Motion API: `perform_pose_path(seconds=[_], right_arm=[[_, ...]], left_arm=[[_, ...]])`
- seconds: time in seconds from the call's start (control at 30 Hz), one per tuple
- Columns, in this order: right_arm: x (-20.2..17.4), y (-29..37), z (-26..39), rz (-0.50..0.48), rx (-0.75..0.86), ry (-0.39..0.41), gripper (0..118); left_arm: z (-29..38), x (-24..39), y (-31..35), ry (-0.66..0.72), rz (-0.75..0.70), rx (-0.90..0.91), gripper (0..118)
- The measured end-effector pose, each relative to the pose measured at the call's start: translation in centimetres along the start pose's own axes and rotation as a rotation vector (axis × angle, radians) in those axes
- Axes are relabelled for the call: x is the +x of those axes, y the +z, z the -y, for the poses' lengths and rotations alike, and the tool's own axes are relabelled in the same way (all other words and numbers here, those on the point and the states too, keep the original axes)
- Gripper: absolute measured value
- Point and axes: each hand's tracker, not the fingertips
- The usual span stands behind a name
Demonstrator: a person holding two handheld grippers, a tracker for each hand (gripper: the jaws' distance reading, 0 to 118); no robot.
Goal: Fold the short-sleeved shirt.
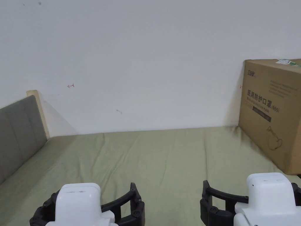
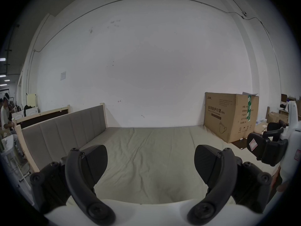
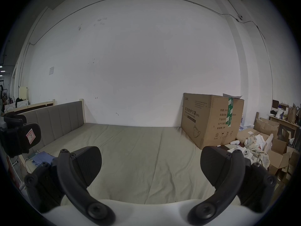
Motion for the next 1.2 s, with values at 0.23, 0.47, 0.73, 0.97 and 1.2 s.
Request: perform_pose_path(seconds=[0.23, 0.47, 0.73, 0.97, 1.2], right_arm=[[0.2, -0.1, 0.1, 0.008, -0.006, 0.0, 118], [0.3, -0.3, 0.1, 0.007, -0.016, -0.004, 118], [0.2, -0.4, 0.2, 0.011, -0.016, -0.002, 118], [0.1, -0.5, 0.3, 0.006, -0.021, 0.008, 118], [0.3, -0.6, 0.2, 0.011, -0.023, -0.003, 118]], left_arm=[[0.0, -0.1, -0.1, -0.006, 0.016, 0.014, 110], [-0.4, -0.5, -0.5, 0.013, -0.018, -0.029, 108], [-0.4, -0.4, -1.2, -0.015, -0.043, -0.07, 108], [-0.2, -0.3, -1.4, 0.019, -0.026, -0.091, 108], [-0.3, -0.1, -0.9, 0.0, -0.025, -0.044, 108]])
